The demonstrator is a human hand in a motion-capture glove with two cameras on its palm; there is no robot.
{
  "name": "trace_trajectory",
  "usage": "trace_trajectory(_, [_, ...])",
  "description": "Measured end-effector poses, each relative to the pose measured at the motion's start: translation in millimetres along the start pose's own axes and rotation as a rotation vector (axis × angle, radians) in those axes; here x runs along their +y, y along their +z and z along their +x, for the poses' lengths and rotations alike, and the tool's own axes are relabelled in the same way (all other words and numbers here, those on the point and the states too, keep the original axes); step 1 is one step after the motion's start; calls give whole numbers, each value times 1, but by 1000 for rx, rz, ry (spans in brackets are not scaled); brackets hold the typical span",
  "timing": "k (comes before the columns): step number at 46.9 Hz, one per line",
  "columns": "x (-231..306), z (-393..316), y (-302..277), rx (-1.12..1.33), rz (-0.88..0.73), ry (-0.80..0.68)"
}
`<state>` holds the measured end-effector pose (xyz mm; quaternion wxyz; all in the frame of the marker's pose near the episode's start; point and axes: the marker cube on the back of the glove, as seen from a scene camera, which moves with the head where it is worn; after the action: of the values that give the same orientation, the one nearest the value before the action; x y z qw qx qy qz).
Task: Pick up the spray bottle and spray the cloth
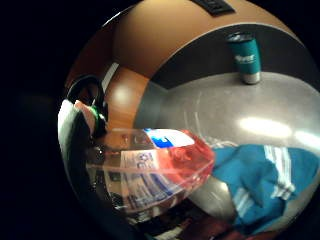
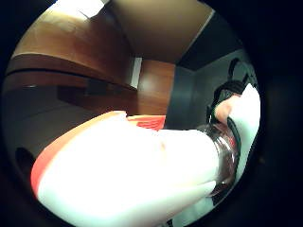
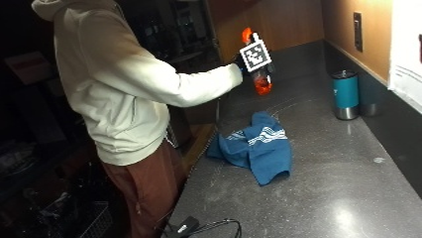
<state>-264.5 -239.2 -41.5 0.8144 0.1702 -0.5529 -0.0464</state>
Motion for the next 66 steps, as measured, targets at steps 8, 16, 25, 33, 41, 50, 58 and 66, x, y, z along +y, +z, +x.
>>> trace_trajectory(8, [33, 21, 36, -83, -149, 24])
trace_trajectory(16, [12, 54, 67, -14, 95, 56])
trace_trajectory(25, [11, 76, 95, -14, 104, 84])
trace_trajectory(33, [16, 92, 116, -8, 28, 97])
trace_trajectory(41, [1, 98, 135, -62, 41, 95])
trace_trajectory(50, [4, 124, 123, 33, -59, 98])
trace_trajectory(58, [2, 125, 107, 14, -43, 72])
trace_trajectory(66, [12, 124, 93, 41, -100, 59])
